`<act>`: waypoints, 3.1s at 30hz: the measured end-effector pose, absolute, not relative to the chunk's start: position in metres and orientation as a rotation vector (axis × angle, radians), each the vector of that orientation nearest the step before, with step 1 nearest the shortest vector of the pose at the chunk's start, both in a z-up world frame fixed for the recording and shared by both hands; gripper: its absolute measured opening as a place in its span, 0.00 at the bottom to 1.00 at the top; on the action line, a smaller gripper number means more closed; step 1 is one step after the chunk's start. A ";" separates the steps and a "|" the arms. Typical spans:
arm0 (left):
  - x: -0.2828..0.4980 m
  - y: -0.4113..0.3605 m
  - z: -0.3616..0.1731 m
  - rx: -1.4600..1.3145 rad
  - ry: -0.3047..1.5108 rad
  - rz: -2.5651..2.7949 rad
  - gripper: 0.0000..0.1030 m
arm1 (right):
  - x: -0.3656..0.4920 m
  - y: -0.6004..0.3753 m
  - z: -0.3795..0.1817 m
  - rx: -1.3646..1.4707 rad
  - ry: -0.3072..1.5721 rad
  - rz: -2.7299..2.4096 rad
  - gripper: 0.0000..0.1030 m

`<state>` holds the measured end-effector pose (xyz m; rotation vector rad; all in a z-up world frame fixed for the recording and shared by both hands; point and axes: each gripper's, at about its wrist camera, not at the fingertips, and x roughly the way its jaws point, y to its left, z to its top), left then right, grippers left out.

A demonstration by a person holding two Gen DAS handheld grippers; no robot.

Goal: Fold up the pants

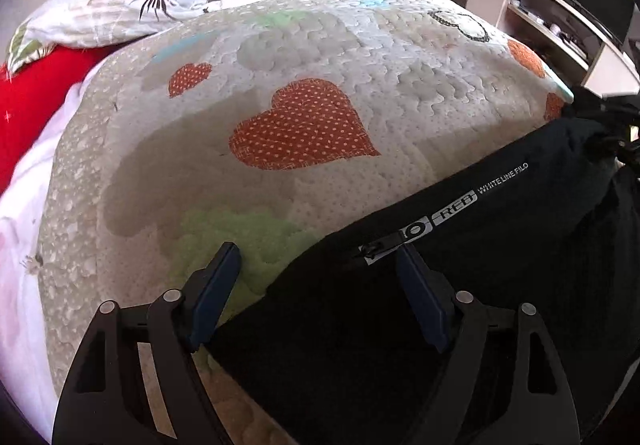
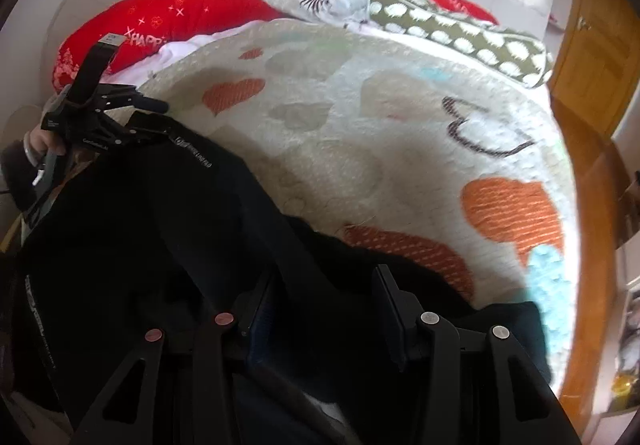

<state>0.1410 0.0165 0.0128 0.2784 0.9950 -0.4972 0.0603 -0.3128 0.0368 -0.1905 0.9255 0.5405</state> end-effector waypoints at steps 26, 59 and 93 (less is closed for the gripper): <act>-0.133 0.020 0.086 0.052 0.692 -0.545 0.06 | -0.144 -0.366 0.097 0.004 0.708 0.490 0.10; -0.044 0.042 0.071 -0.444 0.864 -0.213 0.08 | -0.072 -0.478 0.051 0.727 0.610 0.243 0.03; -0.133 0.052 0.030 -0.409 0.937 -0.206 0.08 | -0.210 -0.521 0.088 0.445 0.508 0.064 0.40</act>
